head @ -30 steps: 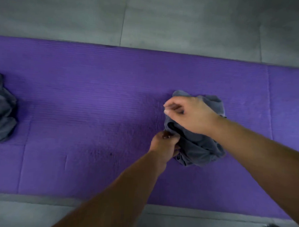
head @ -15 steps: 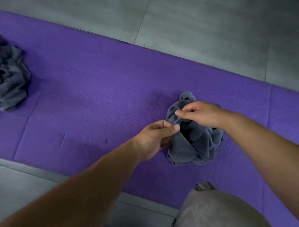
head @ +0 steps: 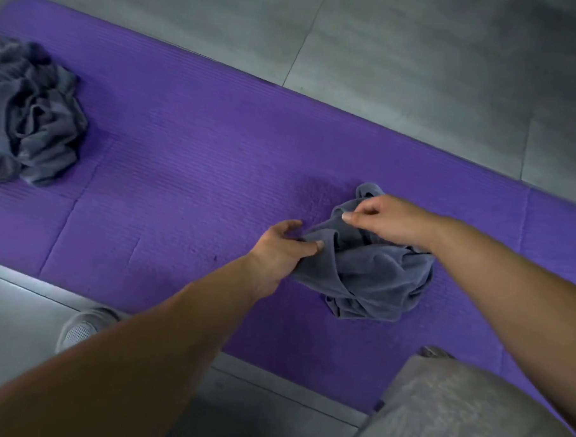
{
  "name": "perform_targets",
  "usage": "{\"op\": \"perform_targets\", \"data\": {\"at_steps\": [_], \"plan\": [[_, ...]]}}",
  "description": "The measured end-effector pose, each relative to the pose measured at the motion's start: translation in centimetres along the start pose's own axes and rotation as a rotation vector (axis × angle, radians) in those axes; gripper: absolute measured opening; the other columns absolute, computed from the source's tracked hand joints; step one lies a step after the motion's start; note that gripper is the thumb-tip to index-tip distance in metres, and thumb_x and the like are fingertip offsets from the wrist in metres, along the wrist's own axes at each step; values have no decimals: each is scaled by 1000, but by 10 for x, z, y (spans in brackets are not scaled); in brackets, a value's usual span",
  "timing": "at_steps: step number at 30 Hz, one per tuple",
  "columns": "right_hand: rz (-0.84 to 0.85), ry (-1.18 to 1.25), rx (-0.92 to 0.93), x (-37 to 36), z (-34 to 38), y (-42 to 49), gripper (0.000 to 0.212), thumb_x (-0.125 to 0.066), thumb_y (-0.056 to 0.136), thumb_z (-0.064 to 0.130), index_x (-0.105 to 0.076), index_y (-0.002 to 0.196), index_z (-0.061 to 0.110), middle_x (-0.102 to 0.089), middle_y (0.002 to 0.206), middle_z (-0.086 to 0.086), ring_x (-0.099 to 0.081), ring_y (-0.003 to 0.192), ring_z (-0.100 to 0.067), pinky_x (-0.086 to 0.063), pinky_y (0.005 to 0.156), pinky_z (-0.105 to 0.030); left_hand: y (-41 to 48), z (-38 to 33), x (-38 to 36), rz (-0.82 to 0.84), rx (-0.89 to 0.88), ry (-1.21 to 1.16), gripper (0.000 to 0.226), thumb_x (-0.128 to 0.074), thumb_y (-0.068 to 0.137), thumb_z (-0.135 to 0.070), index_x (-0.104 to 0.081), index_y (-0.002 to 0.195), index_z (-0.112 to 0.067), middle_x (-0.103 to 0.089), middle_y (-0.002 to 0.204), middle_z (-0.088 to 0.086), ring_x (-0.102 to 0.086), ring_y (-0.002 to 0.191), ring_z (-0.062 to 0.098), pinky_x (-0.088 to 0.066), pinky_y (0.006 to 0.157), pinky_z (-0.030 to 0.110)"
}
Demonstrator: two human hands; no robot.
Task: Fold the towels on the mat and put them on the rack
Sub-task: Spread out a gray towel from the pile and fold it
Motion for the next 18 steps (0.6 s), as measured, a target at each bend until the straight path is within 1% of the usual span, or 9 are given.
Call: {"op": "perform_targets", "data": {"at_steps": [2,4,7,10,12,13,15,16,18], "plan": [[-149,85,47,1,10,12,30,-65,90,57,-73,97,30,-69,96,13,-63,96,-7,-46,77,-23,2,-1,2,58,42,-101,72,-88,76,-27,-56,137,-8,-71,121,11,-70,110,25,-56,97,41],[-150,150,41,-3,18,25,32,-68,87,59,-74,101,31,-72,104,12,-64,102,-6,-49,89,-26,5,-4,4,106,92,-204,56,-82,84,-34,-65,127,-2,-74,116,12,-71,108,26,-56,96,42],[23,130,54,-17,27,38,51,-70,71,75,-77,102,36,-75,106,16,-65,108,-1,-47,107,-31,9,-7,10,126,171,-260,43,-77,88,-36,-73,117,-5,-75,111,10,-71,97,24,-55,91,40],[273,172,54,-31,38,40,53,-69,73,62,-77,107,22,-75,110,11,-65,112,-5,-43,112,-35,7,-11,18,204,154,-233,36,-75,90,-31,-74,116,-7,-76,114,8,-72,106,24,-56,98,41],[315,207,57,-30,42,42,51,-72,73,59,-74,96,14,-73,96,7,-65,96,-7,-47,99,-35,5,-15,29,204,96,-216,25,-70,94,-27,-76,109,-8,-77,109,8,-72,103,22,-57,94,37],[310,220,58,-29,45,43,48,-74,71,58,-70,91,14,-68,85,5,-61,83,-6,-46,86,-32,4,-18,36,202,60,-212,22,-67,96,-26,-76,105,-8,-77,107,8,-72,99,21,-56,91,36],[301,241,63,-27,51,43,42,-74,73,50,-67,91,13,-57,74,3,-50,62,-2,-42,66,-22,1,-24,50,196,-12,-223,21,-63,98,-24,-74,104,-7,-75,107,10,-70,96,21,-55,86,35],[316,250,63,-26,54,42,39,-74,75,45,-67,93,11,-56,72,3,-48,57,-1,-41,59,-18,0,-28,58,199,-44,-225,23,-61,99,-23,-72,108,-4,-74,108,11,-69,96,22,-56,84,35],[369,238,44,-24,57,42,36,-74,81,37,-70,97,5,-62,76,-3,-53,62,-9,-44,59,-21,-3,-39,73,219,-86,-187,27,-61,99,-23,-69,114,-3,-72,106,13,-68,94,23,-57,79,33]]}}
Point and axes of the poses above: each hand's wrist, its own y-axis towards the middle knuckle, its own x-axis out of the back of the hand, z = x × y, the point moved 4 cm from there along y, towards the middle knuckle
